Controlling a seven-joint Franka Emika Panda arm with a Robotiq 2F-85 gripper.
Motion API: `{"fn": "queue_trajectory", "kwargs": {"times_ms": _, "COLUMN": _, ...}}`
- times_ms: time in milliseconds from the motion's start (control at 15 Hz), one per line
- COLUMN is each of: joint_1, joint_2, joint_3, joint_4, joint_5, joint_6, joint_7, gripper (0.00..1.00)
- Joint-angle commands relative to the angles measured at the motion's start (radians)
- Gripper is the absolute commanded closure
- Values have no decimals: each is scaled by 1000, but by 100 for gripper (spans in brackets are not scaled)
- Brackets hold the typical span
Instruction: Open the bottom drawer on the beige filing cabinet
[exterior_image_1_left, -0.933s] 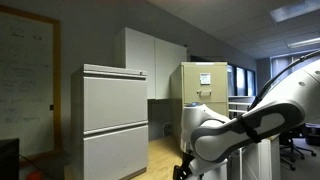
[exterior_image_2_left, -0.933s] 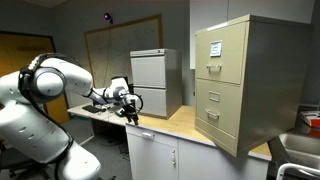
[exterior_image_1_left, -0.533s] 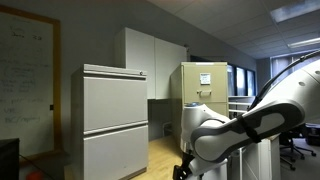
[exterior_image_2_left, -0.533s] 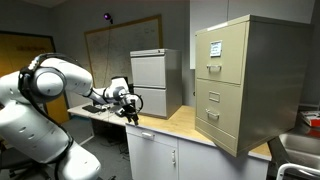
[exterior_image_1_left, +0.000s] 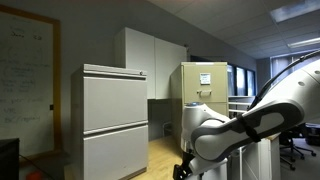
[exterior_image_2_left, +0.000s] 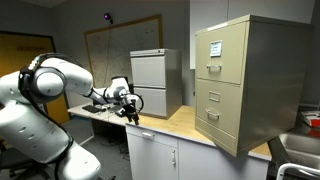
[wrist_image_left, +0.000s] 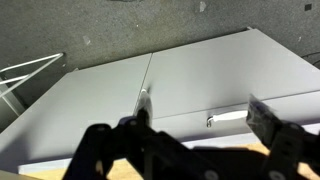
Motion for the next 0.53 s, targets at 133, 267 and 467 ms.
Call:
{"fn": "queue_trajectory", "kwargs": {"times_ms": 133, "joint_1": -20, "joint_2": 16, "joint_3": -65, "joint_4": 2, "joint_5": -30, "joint_6": 144, "joint_7": -14, "gripper": 0}}
{"fn": "queue_trajectory", "kwargs": {"times_ms": 267, "joint_1": -50, "joint_2": 30, "joint_3": -106, "joint_4": 0, "joint_5": -31, "joint_6": 237, "joint_7": -28, "gripper": 0}}
{"fn": "queue_trajectory", "kwargs": {"times_ms": 467, "joint_1": -94, "joint_2": 55, "joint_3": -180, "joint_4": -4, "joint_5": -9, "joint_6": 374, "joint_7": -62, "gripper": 0}}
